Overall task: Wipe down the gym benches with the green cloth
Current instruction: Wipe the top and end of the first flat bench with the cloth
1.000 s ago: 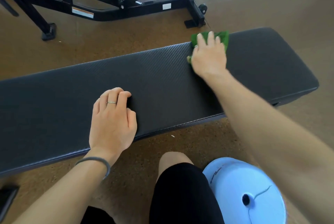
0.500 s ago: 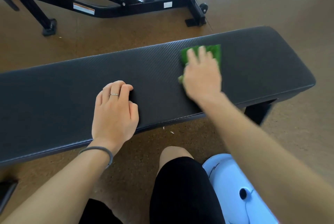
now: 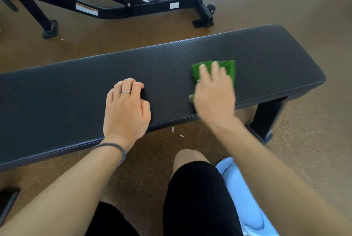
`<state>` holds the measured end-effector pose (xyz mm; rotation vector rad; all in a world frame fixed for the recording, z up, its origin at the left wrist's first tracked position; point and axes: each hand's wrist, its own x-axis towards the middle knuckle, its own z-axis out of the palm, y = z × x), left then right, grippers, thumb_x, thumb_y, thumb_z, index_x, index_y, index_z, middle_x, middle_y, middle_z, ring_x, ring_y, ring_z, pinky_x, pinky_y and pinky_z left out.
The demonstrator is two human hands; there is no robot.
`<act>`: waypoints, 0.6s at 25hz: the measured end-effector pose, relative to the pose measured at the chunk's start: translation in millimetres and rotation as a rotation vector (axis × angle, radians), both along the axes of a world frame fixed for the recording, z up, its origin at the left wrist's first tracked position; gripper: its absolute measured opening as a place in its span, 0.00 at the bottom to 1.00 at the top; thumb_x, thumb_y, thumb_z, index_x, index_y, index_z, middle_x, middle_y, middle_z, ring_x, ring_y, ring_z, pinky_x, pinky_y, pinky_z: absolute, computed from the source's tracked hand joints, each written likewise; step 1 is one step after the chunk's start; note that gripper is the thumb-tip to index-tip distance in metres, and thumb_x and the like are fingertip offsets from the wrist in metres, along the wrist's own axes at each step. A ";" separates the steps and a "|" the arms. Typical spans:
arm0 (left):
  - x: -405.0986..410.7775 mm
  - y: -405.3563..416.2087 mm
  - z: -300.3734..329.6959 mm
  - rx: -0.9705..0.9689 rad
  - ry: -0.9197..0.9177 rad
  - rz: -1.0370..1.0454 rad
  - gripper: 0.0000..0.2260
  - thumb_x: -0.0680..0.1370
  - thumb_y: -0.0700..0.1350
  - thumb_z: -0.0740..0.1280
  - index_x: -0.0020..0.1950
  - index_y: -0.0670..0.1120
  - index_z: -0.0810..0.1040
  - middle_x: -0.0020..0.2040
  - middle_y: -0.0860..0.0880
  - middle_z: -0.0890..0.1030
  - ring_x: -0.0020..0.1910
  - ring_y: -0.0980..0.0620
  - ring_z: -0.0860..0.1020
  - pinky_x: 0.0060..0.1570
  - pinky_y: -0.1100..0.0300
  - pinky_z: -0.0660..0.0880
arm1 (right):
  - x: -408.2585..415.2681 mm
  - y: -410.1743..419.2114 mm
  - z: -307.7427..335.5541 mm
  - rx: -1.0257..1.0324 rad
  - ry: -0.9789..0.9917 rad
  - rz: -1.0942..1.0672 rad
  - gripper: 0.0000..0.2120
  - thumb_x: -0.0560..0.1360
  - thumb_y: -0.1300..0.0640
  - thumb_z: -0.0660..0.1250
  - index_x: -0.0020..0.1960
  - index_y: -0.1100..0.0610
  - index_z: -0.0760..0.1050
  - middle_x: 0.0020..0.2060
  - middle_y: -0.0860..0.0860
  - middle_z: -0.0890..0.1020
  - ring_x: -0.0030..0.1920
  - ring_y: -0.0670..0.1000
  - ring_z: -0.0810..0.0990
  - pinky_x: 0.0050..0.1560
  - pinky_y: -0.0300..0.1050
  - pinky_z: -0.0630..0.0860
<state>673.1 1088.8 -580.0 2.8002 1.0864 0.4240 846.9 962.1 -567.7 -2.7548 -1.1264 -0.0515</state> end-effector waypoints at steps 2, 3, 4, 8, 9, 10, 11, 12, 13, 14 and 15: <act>-0.2 1.8 -0.9 0.006 -0.005 -0.002 0.17 0.80 0.48 0.53 0.65 0.45 0.73 0.66 0.44 0.75 0.68 0.41 0.71 0.69 0.44 0.68 | -65.5 21.7 -4.9 0.024 0.023 0.151 0.34 0.79 0.43 0.47 0.81 0.56 0.63 0.81 0.60 0.62 0.81 0.64 0.59 0.79 0.62 0.57; 0.6 1.5 -0.7 -0.001 -0.008 0.001 0.16 0.80 0.46 0.55 0.65 0.45 0.73 0.66 0.45 0.75 0.67 0.41 0.71 0.69 0.45 0.67 | -85.2 24.3 -3.4 0.085 0.041 0.229 0.30 0.82 0.46 0.48 0.81 0.55 0.64 0.81 0.59 0.63 0.81 0.62 0.60 0.80 0.61 0.57; 1.4 1.8 -0.2 -0.019 -0.015 -0.006 0.15 0.80 0.45 0.56 0.66 0.45 0.73 0.67 0.45 0.75 0.67 0.42 0.71 0.69 0.45 0.68 | -87.0 22.3 -3.1 0.112 0.049 0.293 0.28 0.83 0.48 0.49 0.80 0.54 0.64 0.80 0.59 0.64 0.80 0.61 0.61 0.80 0.60 0.58; -39.9 18.1 9.7 -0.027 -0.021 -0.007 0.14 0.81 0.44 0.60 0.66 0.44 0.76 0.65 0.44 0.76 0.63 0.41 0.73 0.63 0.45 0.70 | -4.0 -13.9 -6.5 -0.072 -0.059 0.201 0.32 0.81 0.47 0.43 0.79 0.59 0.66 0.81 0.60 0.62 0.80 0.63 0.61 0.79 0.60 0.58; -61.9 30.2 9.2 0.005 -0.012 0.056 0.14 0.81 0.44 0.60 0.64 0.44 0.76 0.63 0.43 0.76 0.61 0.39 0.74 0.61 0.44 0.71 | 11.0 -20.3 -7.4 -0.035 -0.019 0.060 0.29 0.84 0.48 0.45 0.80 0.59 0.65 0.81 0.61 0.62 0.80 0.64 0.61 0.80 0.60 0.58; -82.5 42.0 7.8 0.013 -0.010 0.134 0.13 0.81 0.45 0.59 0.63 0.44 0.77 0.63 0.42 0.76 0.61 0.38 0.73 0.60 0.42 0.70 | 10.5 -20.5 -3.7 -0.022 -0.008 -0.024 0.28 0.85 0.48 0.48 0.80 0.59 0.64 0.81 0.61 0.62 0.80 0.65 0.61 0.80 0.61 0.58; -99.2 50.8 6.6 -0.002 -0.018 0.207 0.13 0.81 0.45 0.59 0.63 0.44 0.76 0.63 0.42 0.76 0.61 0.37 0.73 0.60 0.41 0.70 | -5.9 -13.0 -1.1 -0.006 -0.006 -0.018 0.29 0.84 0.47 0.49 0.79 0.60 0.65 0.80 0.62 0.62 0.79 0.66 0.61 0.79 0.63 0.58; -108.6 55.3 4.7 -0.028 -0.021 0.260 0.13 0.81 0.45 0.59 0.63 0.43 0.76 0.63 0.42 0.75 0.61 0.37 0.72 0.61 0.41 0.70 | -33.8 1.8 -3.3 -0.024 -0.037 0.059 0.31 0.81 0.45 0.51 0.78 0.62 0.67 0.80 0.63 0.63 0.79 0.67 0.61 0.78 0.64 0.59; -111.1 56.0 2.2 -0.031 -0.015 0.285 0.12 0.81 0.44 0.60 0.63 0.43 0.75 0.63 0.42 0.75 0.61 0.37 0.72 0.62 0.42 0.70 | -67.8 20.0 -4.3 -0.029 -0.055 0.169 0.32 0.79 0.45 0.54 0.77 0.62 0.69 0.79 0.64 0.64 0.78 0.68 0.62 0.78 0.64 0.59; -109.9 54.2 -0.2 -0.024 -0.008 0.285 0.12 0.81 0.44 0.61 0.63 0.43 0.75 0.63 0.43 0.75 0.61 0.38 0.72 0.62 0.42 0.70 | -102.8 37.0 -7.0 0.001 -0.046 0.240 0.31 0.79 0.46 0.57 0.77 0.61 0.68 0.79 0.64 0.64 0.78 0.68 0.63 0.78 0.63 0.59; -107.4 53.2 -0.5 -0.015 -0.010 0.268 0.12 0.81 0.44 0.61 0.63 0.43 0.75 0.63 0.43 0.75 0.61 0.39 0.72 0.63 0.42 0.70 | -136.0 50.4 -6.4 0.041 -0.003 0.303 0.30 0.81 0.48 0.59 0.79 0.59 0.66 0.80 0.63 0.64 0.79 0.66 0.63 0.79 0.61 0.58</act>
